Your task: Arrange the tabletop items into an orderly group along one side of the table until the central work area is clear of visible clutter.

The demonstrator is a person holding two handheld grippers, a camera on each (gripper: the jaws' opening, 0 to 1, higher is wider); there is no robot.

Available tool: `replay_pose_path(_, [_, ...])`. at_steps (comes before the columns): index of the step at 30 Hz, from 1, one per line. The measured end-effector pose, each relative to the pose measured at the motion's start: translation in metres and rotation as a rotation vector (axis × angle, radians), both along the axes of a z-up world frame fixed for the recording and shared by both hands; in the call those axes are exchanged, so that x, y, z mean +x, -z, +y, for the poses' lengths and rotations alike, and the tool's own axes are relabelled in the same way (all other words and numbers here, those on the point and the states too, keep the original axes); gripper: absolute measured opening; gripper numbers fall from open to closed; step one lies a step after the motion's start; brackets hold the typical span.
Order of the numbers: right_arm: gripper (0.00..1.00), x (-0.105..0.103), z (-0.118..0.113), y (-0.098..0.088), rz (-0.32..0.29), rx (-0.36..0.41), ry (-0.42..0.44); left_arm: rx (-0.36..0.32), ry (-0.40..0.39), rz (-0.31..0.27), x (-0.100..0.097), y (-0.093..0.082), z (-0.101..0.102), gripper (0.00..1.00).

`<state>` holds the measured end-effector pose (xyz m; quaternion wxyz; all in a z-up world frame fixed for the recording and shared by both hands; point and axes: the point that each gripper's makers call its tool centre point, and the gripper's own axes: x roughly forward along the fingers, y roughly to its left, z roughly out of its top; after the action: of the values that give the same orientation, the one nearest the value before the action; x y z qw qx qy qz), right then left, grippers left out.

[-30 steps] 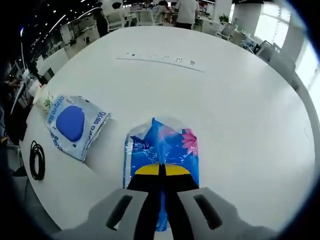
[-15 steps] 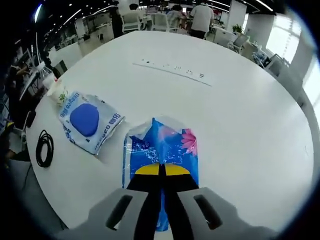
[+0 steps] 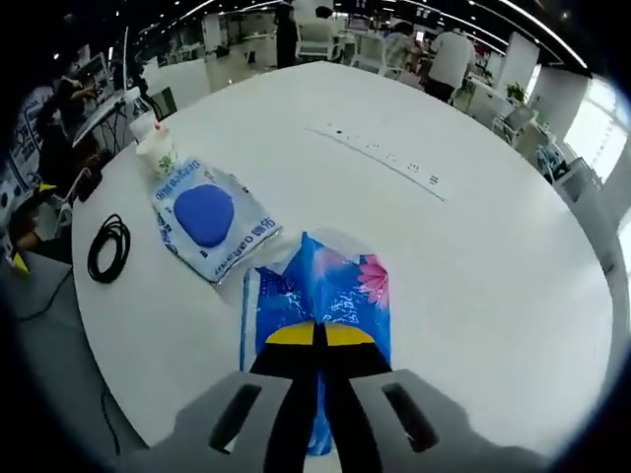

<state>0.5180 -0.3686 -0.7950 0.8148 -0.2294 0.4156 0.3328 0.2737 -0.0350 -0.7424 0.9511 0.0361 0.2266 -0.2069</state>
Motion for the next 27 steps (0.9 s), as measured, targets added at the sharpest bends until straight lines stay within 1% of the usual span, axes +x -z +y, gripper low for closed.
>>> replay_pose_path(8, [0.00,0.000,0.003,-0.005,-0.023,-0.022,-0.085,-0.001,-0.003,0.000,0.000,0.000,0.001,1.00])
replay_pose_path(15, [0.00,0.000,0.004,-0.010,-0.049,-0.072,-0.190,0.000,-0.001,0.001,-0.001,0.000,0.001,1.00])
replay_pose_path(17, [0.00,0.000,0.005,-0.010,-0.051,-0.076,-0.202,-0.005,-0.002,-0.003,-0.001,-0.001,0.001,1.00])
replay_pose_path(20, [0.00,0.003,0.002,-0.012,-0.067,-0.114,-0.245,-0.003,-0.002,-0.002,-0.001,0.000,0.001,1.00])
replay_pose_path(25, [0.00,0.005,0.001,-0.015,-0.088,-0.151,-0.302,0.002,0.001,-0.001,-0.001,0.000,0.001,1.00])
replay_pose_path(27, [0.00,0.007,-0.001,-0.016,-0.105,-0.181,-0.344,0.001,0.001,0.000,-0.001,0.000,0.000,1.00])
